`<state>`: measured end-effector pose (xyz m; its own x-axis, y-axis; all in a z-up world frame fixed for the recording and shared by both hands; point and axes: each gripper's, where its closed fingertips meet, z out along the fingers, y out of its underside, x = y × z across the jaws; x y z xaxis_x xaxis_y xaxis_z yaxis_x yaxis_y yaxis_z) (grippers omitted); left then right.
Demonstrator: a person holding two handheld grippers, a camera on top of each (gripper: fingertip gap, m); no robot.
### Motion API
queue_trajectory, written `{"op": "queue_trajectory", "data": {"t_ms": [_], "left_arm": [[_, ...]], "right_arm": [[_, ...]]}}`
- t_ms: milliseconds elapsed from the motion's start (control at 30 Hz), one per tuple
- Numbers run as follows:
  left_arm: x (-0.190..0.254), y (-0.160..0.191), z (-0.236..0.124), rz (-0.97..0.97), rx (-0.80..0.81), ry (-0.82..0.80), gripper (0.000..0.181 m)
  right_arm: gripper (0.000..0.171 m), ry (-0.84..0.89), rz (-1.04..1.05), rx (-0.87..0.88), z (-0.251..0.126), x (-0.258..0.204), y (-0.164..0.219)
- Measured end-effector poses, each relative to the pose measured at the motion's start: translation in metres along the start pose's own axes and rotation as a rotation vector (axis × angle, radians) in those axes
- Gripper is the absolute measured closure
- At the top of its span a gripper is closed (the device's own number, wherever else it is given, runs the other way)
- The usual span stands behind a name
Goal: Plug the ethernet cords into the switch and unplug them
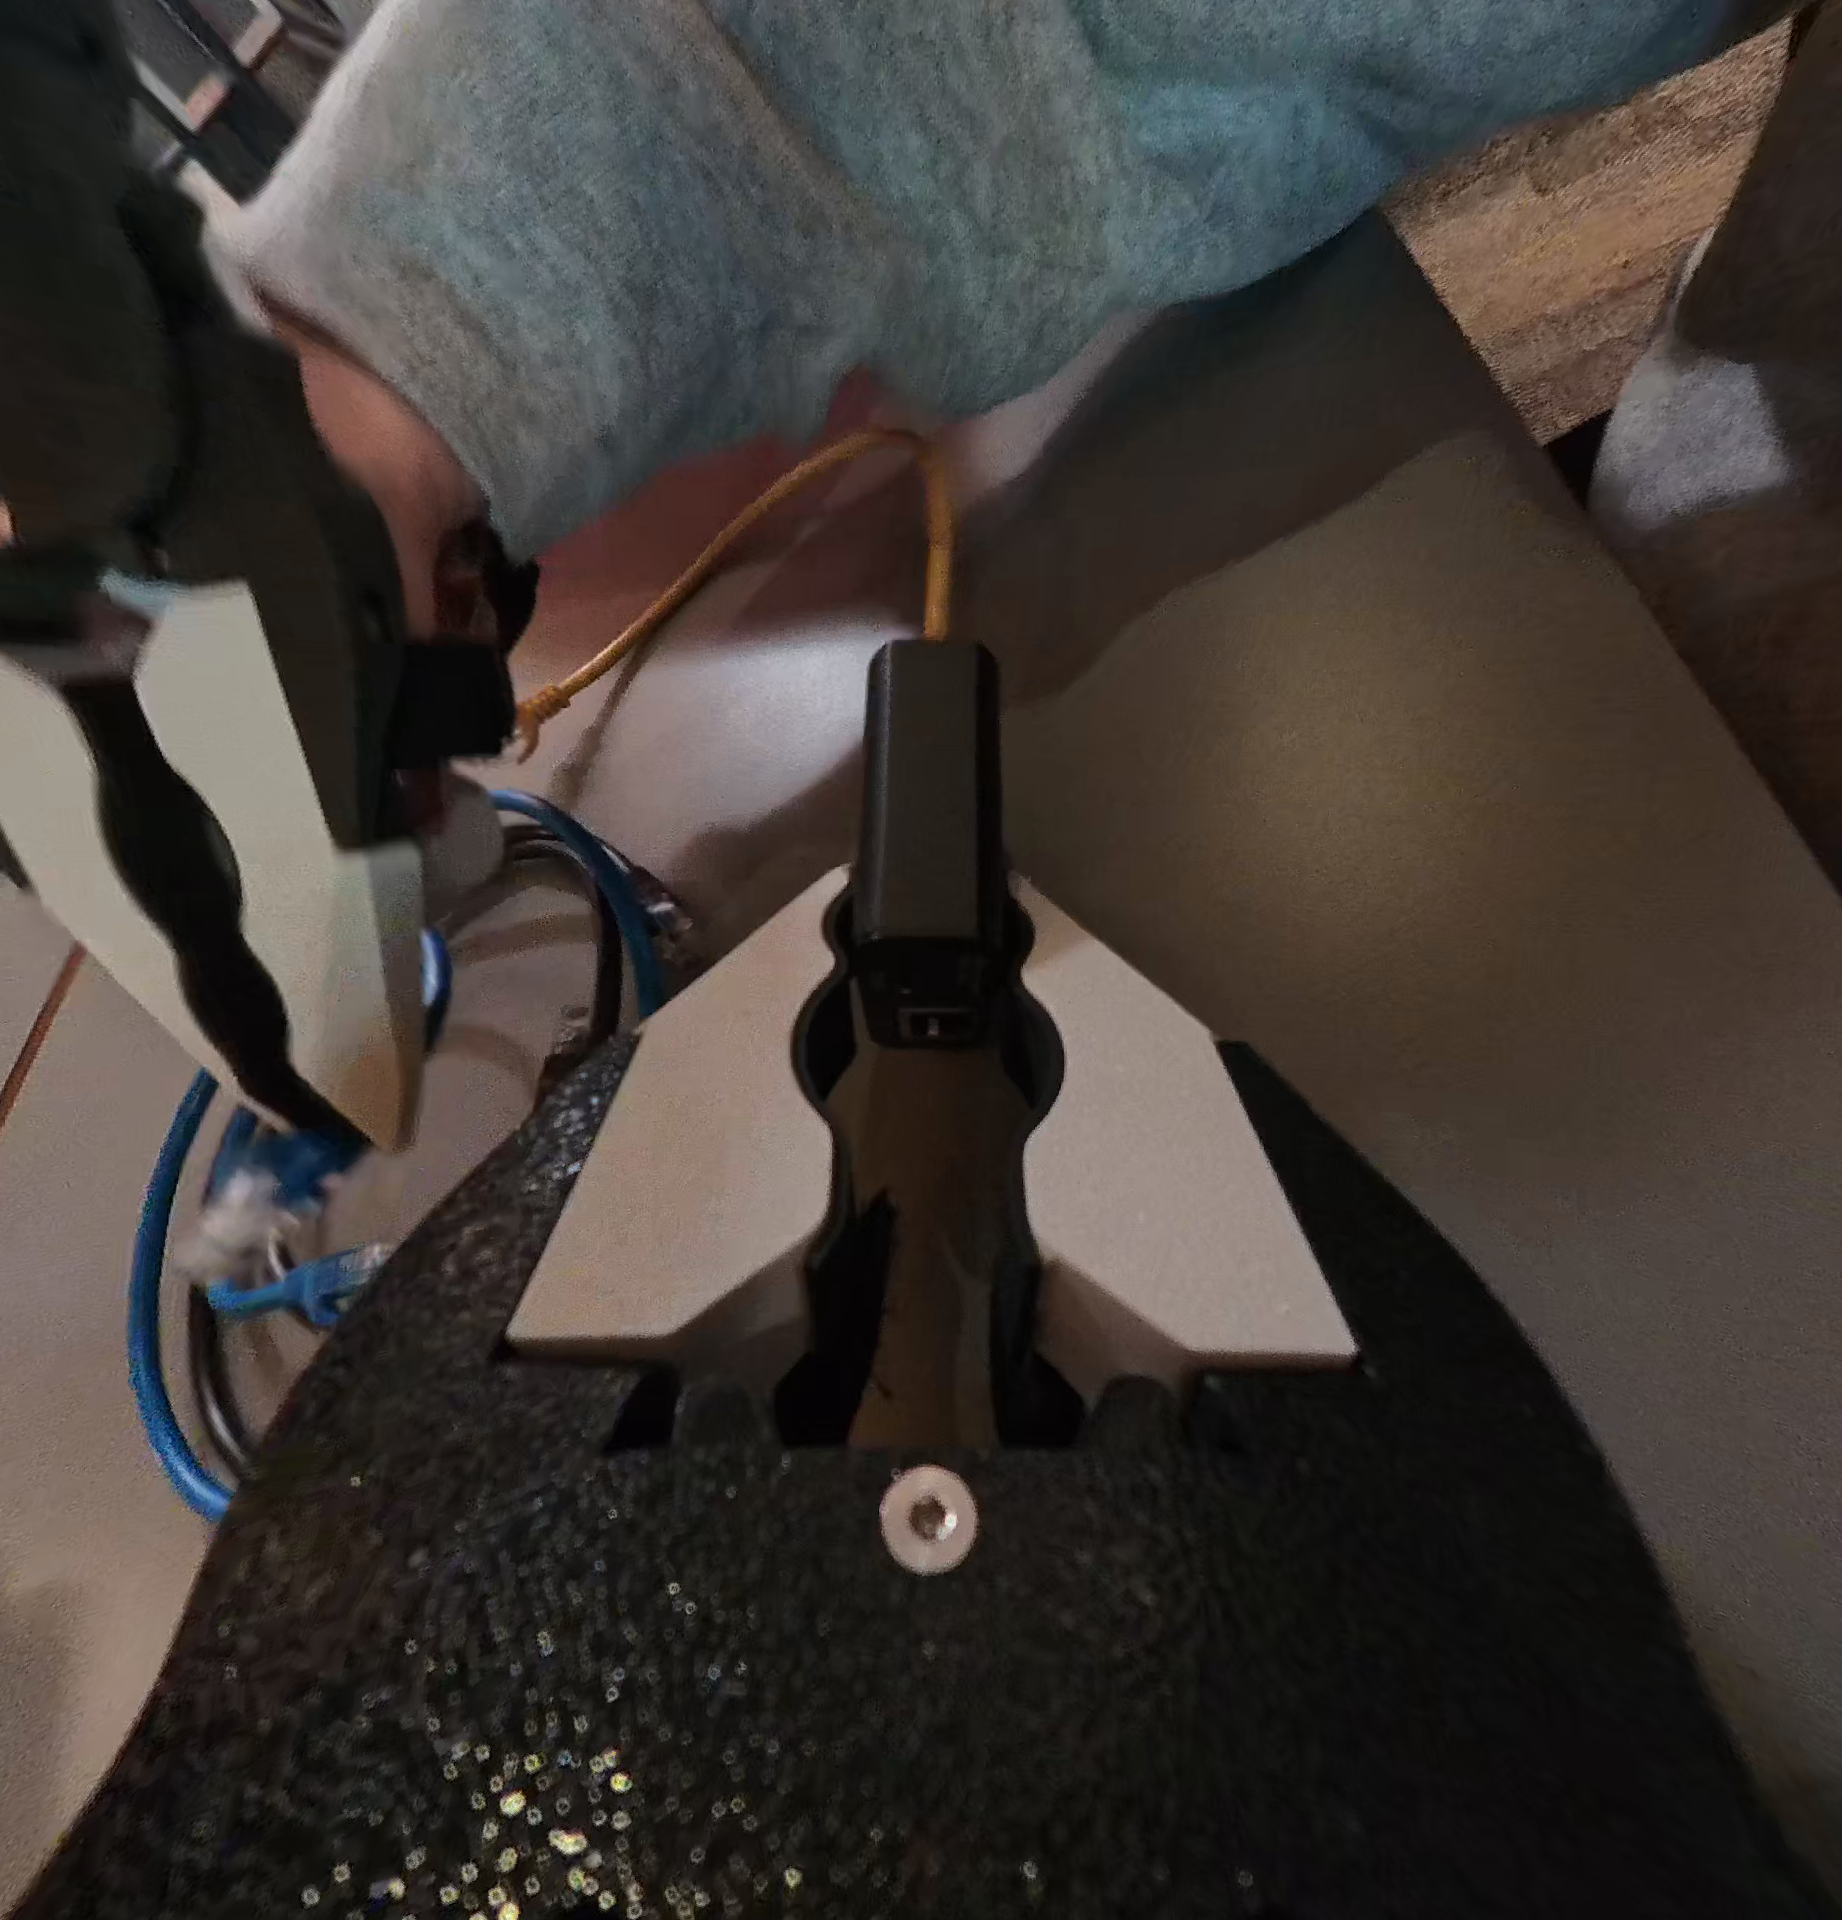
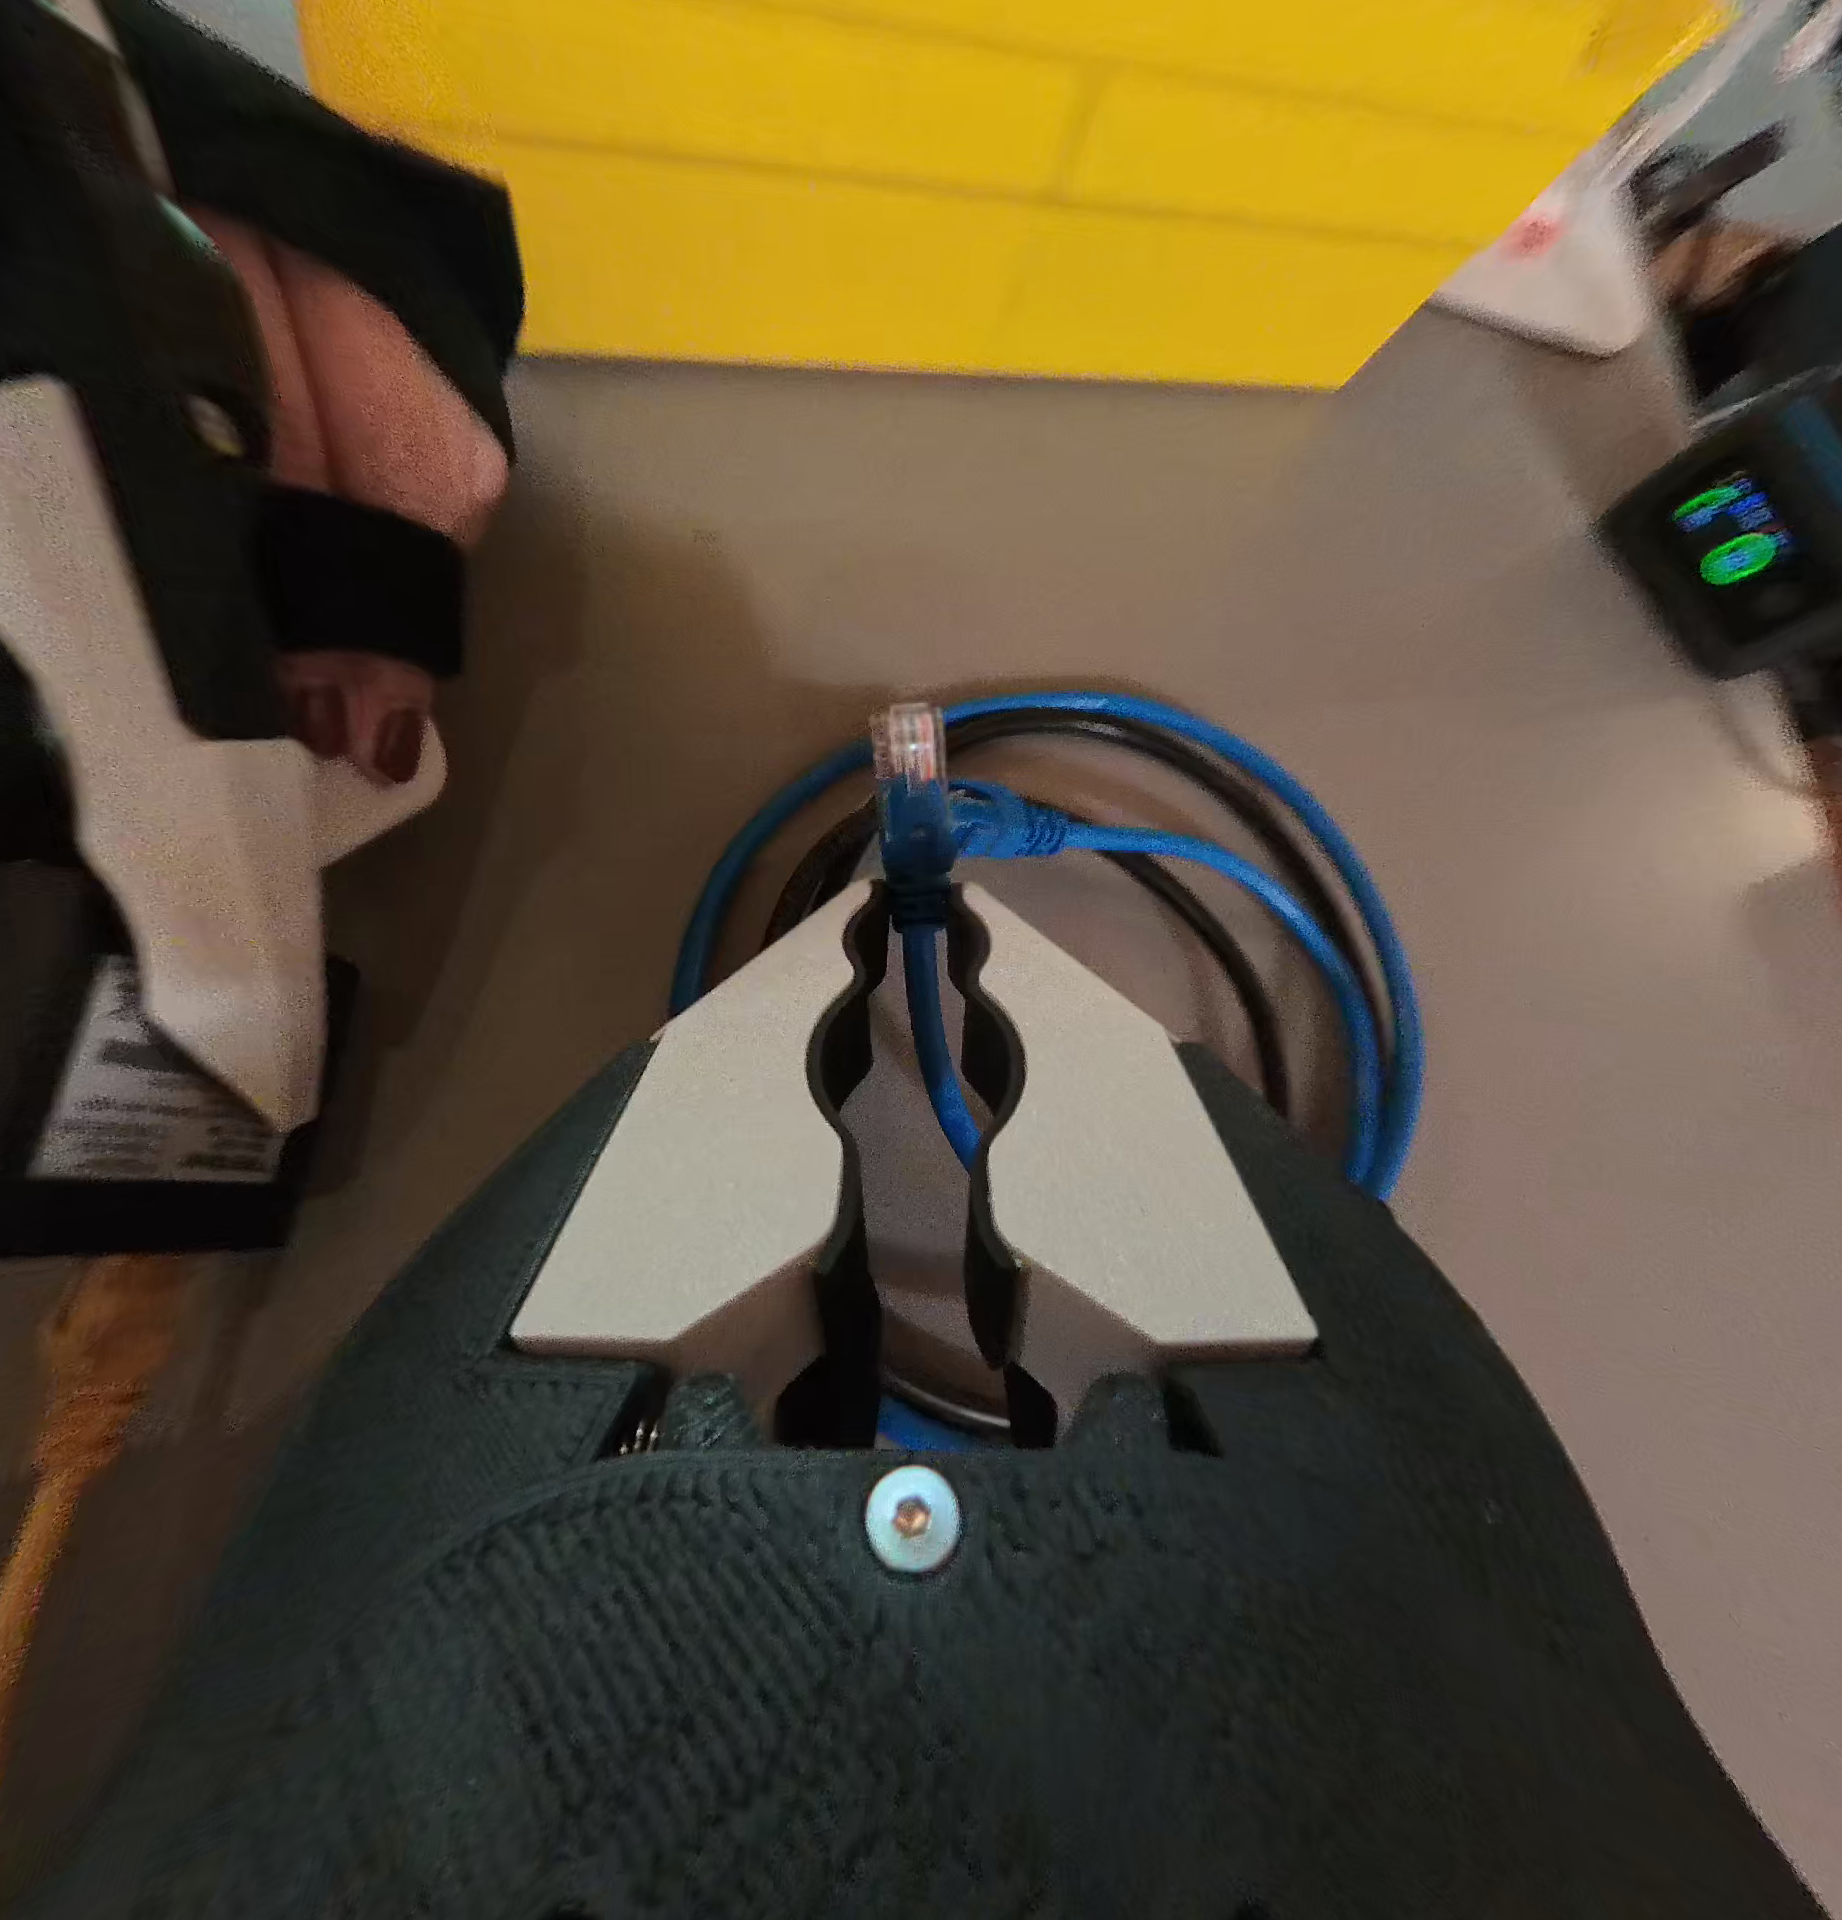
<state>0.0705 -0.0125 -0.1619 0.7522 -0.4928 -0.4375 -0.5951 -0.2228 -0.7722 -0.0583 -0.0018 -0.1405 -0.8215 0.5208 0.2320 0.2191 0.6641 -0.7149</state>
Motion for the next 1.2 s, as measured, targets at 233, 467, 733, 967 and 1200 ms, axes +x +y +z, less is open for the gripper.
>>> {"op": "queue_trajectory", "data": {"t_ms": [233, 467, 733, 967, 1200], "left_arm": [[-0.024, -0.006, -0.011, -0.042, 0.086, -0.127, 0.16], [-0.035, -0.014, -0.021, -0.11, 0.167, -0.163, 0.16], [-0.045, -0.067, -0.053, -0.414, 0.598, -0.017, 0.16], [-0.047, -0.068, -0.055, -0.486, 0.631, 0.004, 0.16], [-0.051, -0.079, -0.062, -0.559, 0.751, 0.052, 0.16]], "right_arm": [[0.162, 0.298, -0.199, 0.169, -0.085, -0.001, -0.036], [0.162, 0.469, -0.328, 0.118, -0.142, -0.018, -0.036], [0.162, 0.85, -0.532, -0.02, -0.166, -0.037, -0.051], [0.163, 0.913, -0.672, -0.303, -0.144, -0.055, -0.037], [0.163, 0.958, -0.781, -0.51, -0.145, -0.062, -0.025]]}}
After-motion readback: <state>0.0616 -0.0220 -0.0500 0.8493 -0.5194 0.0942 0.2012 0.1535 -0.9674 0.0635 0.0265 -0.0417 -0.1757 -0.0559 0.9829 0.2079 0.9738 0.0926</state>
